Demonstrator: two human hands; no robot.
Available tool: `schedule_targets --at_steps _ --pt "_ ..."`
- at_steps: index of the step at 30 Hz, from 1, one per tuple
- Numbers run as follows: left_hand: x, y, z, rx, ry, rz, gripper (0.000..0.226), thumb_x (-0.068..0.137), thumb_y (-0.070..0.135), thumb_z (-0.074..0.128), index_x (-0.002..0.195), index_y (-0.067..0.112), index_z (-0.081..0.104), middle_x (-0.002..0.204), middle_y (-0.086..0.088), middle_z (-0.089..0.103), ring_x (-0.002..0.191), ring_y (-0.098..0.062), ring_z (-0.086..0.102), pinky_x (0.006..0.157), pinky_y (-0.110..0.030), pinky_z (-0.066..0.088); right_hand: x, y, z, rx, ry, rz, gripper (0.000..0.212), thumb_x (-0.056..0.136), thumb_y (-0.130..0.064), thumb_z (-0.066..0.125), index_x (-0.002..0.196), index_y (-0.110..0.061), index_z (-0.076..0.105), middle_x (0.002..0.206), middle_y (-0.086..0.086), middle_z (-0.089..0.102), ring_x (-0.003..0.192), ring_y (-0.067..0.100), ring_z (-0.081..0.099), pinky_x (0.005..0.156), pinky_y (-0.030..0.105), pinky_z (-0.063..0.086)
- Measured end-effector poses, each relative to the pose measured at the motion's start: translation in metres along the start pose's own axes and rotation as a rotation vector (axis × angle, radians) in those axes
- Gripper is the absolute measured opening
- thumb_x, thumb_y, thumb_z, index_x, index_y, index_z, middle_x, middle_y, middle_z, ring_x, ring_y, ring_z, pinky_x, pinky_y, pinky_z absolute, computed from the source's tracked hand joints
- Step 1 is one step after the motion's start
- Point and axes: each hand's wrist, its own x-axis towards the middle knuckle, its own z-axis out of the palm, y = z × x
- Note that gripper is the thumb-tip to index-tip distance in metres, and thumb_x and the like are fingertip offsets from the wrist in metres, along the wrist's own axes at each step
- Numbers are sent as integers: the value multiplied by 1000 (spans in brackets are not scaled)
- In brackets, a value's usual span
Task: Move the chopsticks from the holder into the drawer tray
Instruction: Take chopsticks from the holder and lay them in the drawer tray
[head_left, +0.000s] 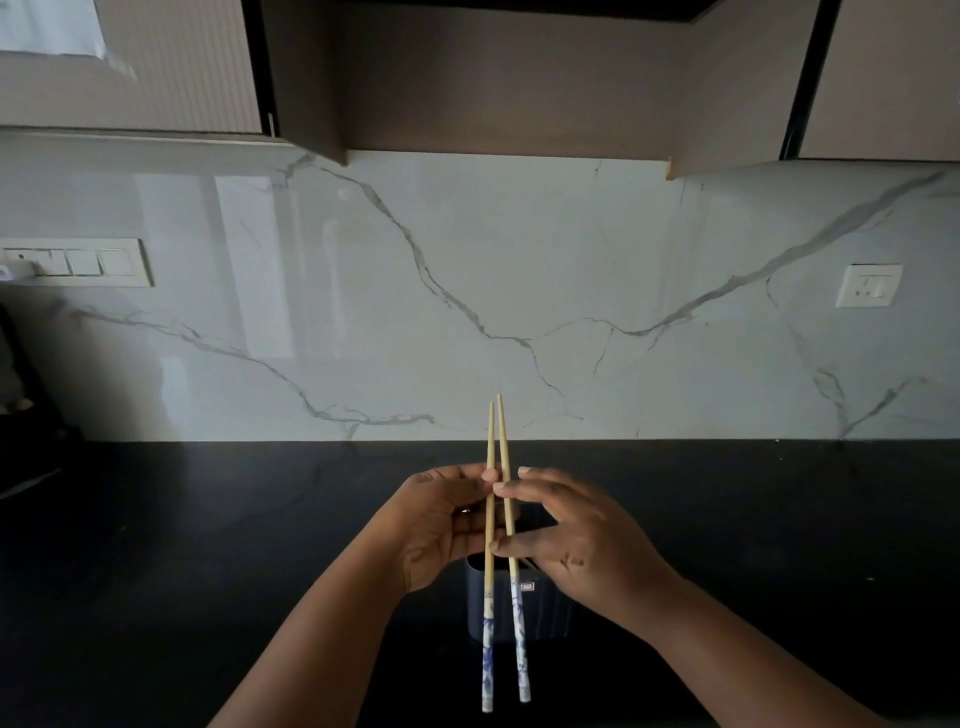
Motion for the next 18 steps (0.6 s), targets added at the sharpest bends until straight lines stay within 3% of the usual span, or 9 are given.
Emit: schedule_targets --at_steps 8,14,18 --pt "-3 -3 1 2 23 6 19 91 7 55 96 3 73 86 -17 72 72 -25 70 60 -33 59 -7 0 7 41 -19 3 49 63 1 86 98 -31 78 132 7 62 121 29 59 89 39 54" --pt "-7 -6 10 -4 -14 -18 28 73 19 68 95 2 71 83 -17 68 68 -25 64 53 -31 52 -11 -2 13 6 -57 -48 50 68 -4 86 107 -32 75 137 6 56 125 32 56 79 48 59" --pt "-7 -8 10 -9 -28 -35 27 77 16 66 98 0 70 81 -17 68 68 -24 64 51 -30 54 -13 -1 14 -5 -43 -81 44 71 -9 85 106 -33 75 136 5 58 125 31 55 77 48 60"
